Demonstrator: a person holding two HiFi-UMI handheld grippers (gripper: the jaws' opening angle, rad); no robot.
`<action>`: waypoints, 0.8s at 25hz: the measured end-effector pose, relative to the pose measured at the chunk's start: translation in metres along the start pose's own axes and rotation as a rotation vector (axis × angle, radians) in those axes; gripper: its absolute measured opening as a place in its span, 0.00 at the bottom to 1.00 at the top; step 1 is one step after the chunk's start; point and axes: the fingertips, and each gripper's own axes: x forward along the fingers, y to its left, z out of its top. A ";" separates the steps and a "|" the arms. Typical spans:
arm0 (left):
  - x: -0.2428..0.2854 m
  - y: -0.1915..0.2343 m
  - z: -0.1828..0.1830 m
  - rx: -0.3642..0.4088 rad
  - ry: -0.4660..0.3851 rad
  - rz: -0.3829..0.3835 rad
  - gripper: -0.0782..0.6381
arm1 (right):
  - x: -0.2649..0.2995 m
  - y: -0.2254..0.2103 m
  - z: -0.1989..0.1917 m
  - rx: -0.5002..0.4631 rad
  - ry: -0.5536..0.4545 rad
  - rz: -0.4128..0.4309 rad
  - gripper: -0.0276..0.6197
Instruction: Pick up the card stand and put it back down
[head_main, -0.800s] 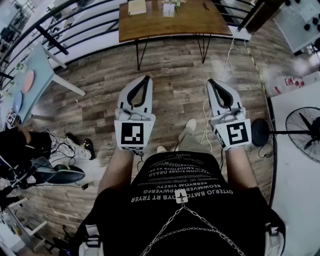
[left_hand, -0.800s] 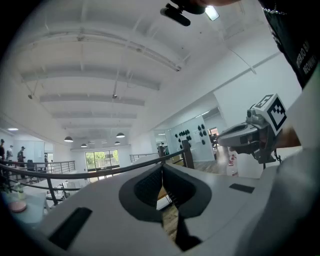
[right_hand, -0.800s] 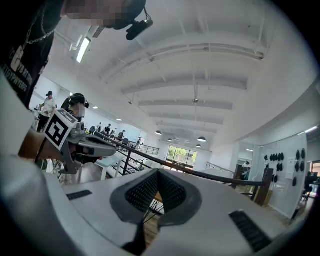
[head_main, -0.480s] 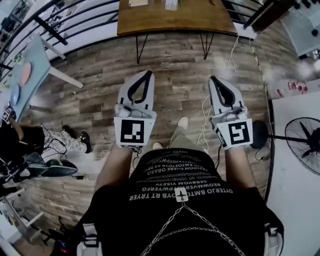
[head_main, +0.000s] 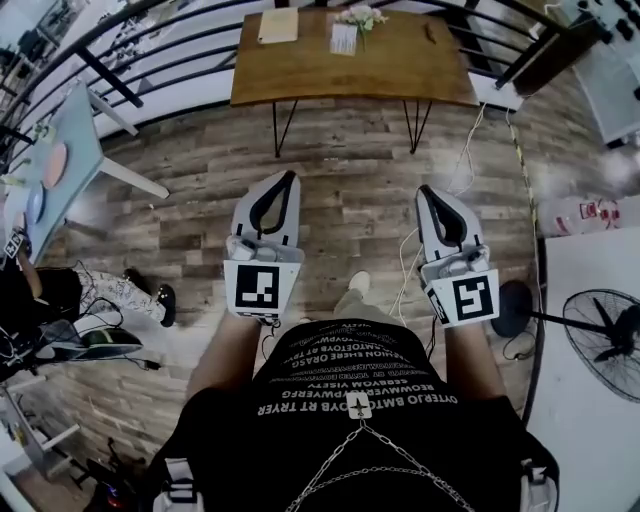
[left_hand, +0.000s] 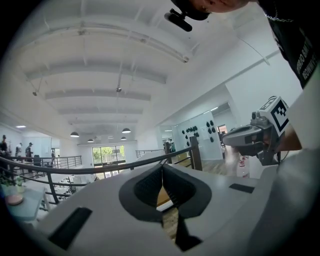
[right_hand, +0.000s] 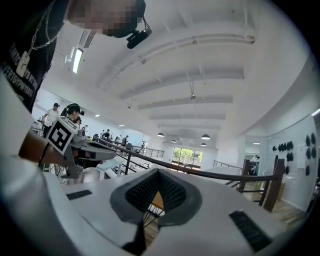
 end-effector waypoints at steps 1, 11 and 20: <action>0.003 -0.002 0.000 -0.006 -0.001 0.012 0.15 | 0.000 -0.005 -0.002 -0.005 -0.002 0.008 0.05; 0.079 -0.010 0.010 0.022 0.037 0.043 0.15 | 0.034 -0.080 -0.014 0.014 -0.003 0.060 0.05; 0.125 -0.035 0.008 0.045 0.076 0.038 0.15 | 0.038 -0.126 -0.048 0.023 0.055 0.117 0.05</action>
